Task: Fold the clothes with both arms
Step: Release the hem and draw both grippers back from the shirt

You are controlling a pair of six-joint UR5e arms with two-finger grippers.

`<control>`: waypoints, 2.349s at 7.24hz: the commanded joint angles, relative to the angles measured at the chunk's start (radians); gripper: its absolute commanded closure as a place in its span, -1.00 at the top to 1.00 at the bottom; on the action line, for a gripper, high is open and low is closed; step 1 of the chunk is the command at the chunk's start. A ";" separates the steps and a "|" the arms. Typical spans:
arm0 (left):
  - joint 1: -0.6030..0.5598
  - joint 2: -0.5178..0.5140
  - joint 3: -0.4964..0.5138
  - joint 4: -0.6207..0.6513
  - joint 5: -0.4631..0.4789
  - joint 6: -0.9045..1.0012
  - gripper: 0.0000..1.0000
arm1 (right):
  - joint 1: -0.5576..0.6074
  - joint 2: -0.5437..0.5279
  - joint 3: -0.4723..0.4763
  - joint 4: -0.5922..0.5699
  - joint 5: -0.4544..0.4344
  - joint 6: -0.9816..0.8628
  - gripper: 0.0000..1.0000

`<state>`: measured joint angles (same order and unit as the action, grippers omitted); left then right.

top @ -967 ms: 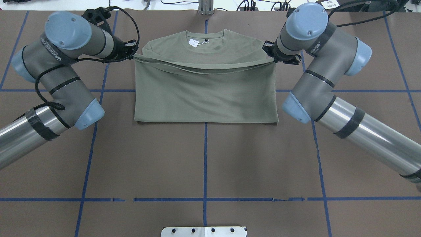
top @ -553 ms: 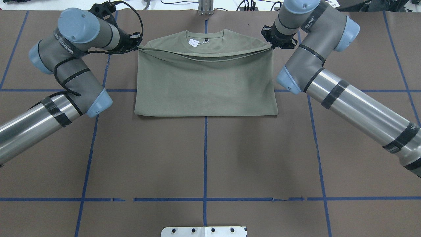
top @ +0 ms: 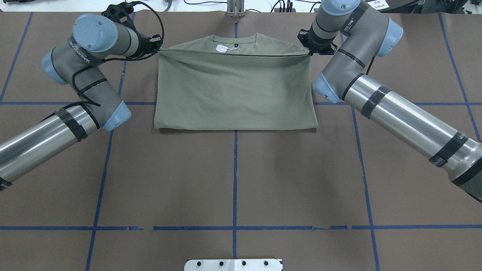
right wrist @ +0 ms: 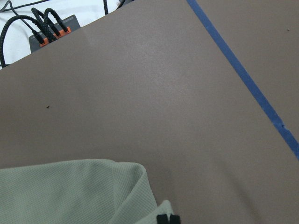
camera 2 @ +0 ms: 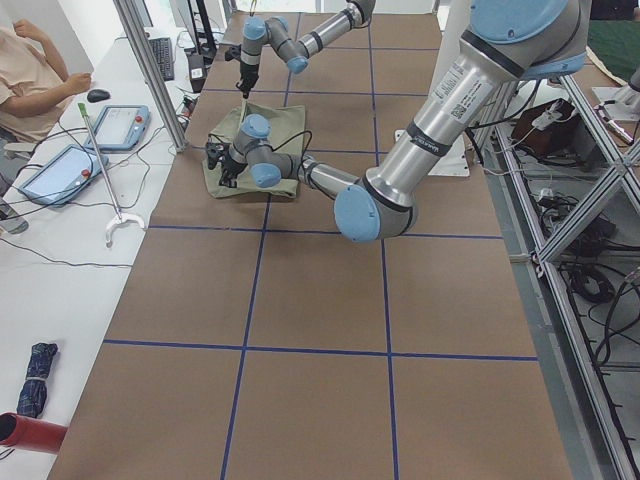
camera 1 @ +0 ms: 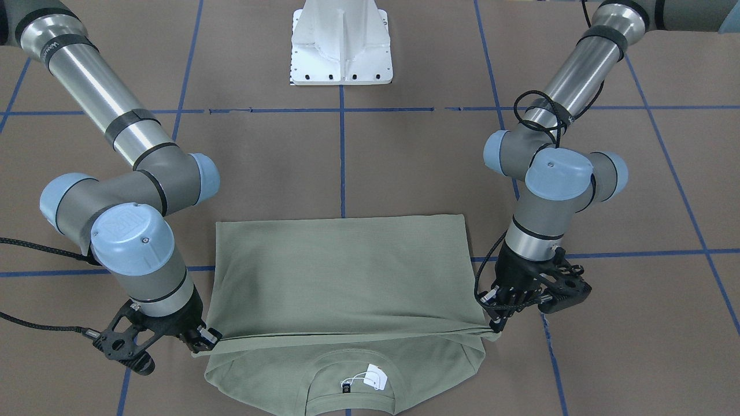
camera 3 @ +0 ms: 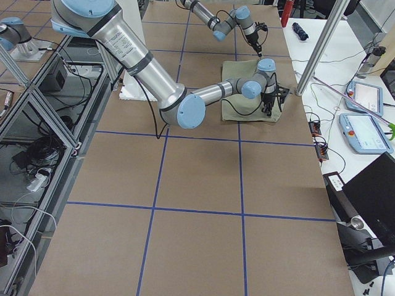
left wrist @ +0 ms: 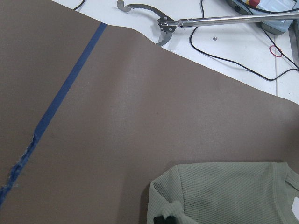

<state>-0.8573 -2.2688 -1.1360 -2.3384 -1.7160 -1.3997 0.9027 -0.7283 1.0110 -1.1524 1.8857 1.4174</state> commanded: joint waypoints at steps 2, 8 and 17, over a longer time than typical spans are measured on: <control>0.001 -0.006 0.016 -0.019 0.004 0.001 -0.37 | -0.002 0.001 -0.005 0.019 0.004 0.003 -0.02; -0.005 0.017 -0.025 -0.062 -0.004 -0.004 -0.22 | -0.123 -0.311 0.477 -0.007 0.041 0.096 0.93; -0.003 0.031 -0.024 -0.062 -0.002 0.005 -0.21 | -0.214 -0.430 0.564 -0.003 -0.013 0.319 0.58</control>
<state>-0.8605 -2.2382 -1.1598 -2.4007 -1.7180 -1.3950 0.6897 -1.1543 1.5713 -1.1510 1.8698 1.7332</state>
